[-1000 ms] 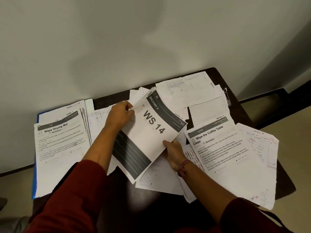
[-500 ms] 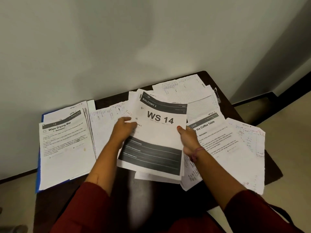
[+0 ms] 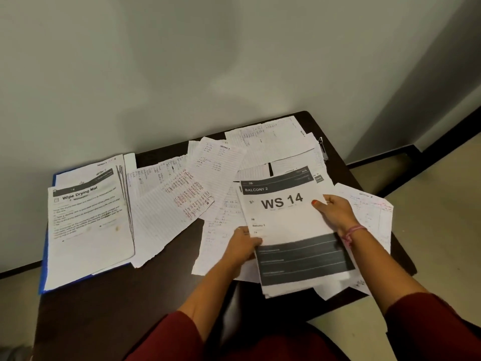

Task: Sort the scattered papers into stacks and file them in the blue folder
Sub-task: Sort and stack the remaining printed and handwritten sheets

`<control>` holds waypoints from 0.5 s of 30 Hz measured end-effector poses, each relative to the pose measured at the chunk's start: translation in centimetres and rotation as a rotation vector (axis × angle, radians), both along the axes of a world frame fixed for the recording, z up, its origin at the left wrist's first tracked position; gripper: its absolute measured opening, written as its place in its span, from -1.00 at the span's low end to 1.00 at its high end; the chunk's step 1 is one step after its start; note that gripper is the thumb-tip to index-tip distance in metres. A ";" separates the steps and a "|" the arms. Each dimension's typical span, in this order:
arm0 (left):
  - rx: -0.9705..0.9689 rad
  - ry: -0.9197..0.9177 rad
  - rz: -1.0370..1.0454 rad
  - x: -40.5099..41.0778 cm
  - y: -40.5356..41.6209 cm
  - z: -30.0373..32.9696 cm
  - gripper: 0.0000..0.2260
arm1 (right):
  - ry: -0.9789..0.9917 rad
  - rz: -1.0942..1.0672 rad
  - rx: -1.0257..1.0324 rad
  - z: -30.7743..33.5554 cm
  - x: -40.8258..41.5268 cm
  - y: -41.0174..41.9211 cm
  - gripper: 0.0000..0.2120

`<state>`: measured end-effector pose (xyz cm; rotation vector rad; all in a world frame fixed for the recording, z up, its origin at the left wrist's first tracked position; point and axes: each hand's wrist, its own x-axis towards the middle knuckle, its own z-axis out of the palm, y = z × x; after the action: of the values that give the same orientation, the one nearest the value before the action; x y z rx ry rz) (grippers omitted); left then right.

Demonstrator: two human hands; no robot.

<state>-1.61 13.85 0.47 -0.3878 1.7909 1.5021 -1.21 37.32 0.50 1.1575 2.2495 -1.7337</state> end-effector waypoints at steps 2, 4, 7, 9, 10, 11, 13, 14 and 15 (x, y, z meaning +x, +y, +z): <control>-0.022 -0.010 -0.039 0.7 1.7 -0.7 -0.81 | -0.020 0.025 0.028 -0.6 0.2 1.9 -0.77; -0.019 -0.020 -0.068 1.4 3.2 -1.0 -0.80 | -0.038 0.042 0.057 -1.2 0.3 3.4 -0.78; -0.029 -0.034 -0.104 2.1 5.4 -1.3 -0.77 | -0.063 0.062 0.095 -1.9 0.2 5.4 -0.78; -0.074 -0.021 -0.131 2.2 6.4 -1.8 -0.75 | -0.072 0.080 0.148 -2.2 0.0 6.4 -0.78; -0.103 -0.010 -0.141 2.3 7.0 -2.2 -0.76 | -0.077 0.093 0.182 -2.4 -0.1 6.8 -0.78; -0.133 0.005 -0.144 2.3 7.4 -2.5 -0.77 | -0.087 0.109 0.212 -2.5 -0.2 7.1 -0.77; -0.182 0.023 -0.138 2.3 8.2 -3.2 -0.77 | -0.106 0.152 0.274 -2.9 -0.3 7.6 -0.76; -0.193 0.022 -0.126 2.3 8.5 -3.5 -0.76 | -0.116 0.179 0.317 -3.4 -0.4 8.0 -0.73; -0.203 0.015 -0.109 2.3 8.8 -3.7 -0.73 | -0.135 0.202 0.363 -4.0 -0.4 8.5 -0.69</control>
<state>0.72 22.66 -3.19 -0.3731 1.9509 1.2560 -1.63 45.81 -3.52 1.0184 2.5586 -1.1716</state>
